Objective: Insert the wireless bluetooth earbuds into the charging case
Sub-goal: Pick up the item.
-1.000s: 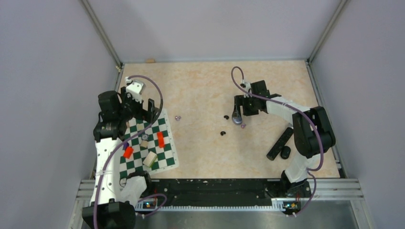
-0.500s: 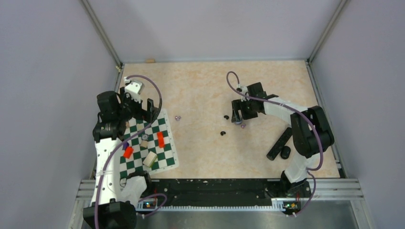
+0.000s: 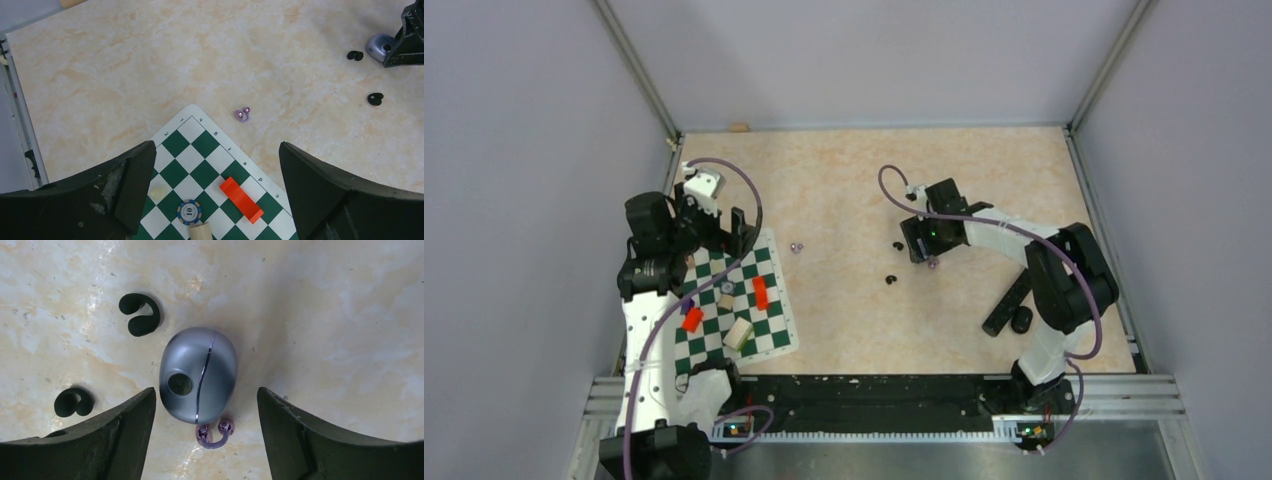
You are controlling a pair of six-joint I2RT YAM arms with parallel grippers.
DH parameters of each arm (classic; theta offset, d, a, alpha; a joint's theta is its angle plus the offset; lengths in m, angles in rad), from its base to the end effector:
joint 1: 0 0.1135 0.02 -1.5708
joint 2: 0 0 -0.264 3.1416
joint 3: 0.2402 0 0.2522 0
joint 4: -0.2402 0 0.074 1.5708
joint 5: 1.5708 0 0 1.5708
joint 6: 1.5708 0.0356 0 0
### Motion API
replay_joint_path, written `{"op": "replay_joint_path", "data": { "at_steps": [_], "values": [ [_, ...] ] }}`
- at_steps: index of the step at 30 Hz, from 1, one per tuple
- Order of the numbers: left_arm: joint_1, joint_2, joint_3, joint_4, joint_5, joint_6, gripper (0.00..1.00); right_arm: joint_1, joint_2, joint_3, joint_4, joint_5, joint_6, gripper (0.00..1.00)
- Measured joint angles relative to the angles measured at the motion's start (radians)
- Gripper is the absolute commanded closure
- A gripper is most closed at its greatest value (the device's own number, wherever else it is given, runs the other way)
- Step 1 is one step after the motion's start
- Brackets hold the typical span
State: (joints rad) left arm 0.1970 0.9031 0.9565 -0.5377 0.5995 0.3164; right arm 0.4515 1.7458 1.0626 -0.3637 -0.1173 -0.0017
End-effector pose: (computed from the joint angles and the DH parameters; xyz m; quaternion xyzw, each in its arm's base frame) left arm 0.1897 0.0174 0.3457 0.2012 0.8073 -0.1191 0.5419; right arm 0.3118 0.1558 0.1707 -0.2314 0.9362 0.1128 0.2394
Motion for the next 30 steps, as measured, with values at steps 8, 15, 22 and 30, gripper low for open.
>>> {"op": "replay_joint_path", "data": {
  "at_steps": [8, 15, 22, 30],
  "values": [
    [0.006, -0.005, 0.0, 0.0, 0.014, 0.0, 0.01, 0.031, 0.018, 0.007, 0.009, 0.072, -0.035, 0.32],
    [0.012, -0.009, 0.0, 0.0, 0.015, -0.003, 0.01, 0.043, 0.024, 0.007, 0.013, 0.09, -0.058, 0.56],
    [0.013, -0.013, 0.0, 0.001, 0.019, -0.012, 0.01, 0.047, 0.024, 0.008, 0.018, 0.088, -0.081, 0.67],
    [-0.086, 0.076, 0.002, 0.029, -0.067, -0.052, 0.01, 0.103, -0.178, 0.005, 0.021, 0.031, -0.206, 0.67]
  ]
}}
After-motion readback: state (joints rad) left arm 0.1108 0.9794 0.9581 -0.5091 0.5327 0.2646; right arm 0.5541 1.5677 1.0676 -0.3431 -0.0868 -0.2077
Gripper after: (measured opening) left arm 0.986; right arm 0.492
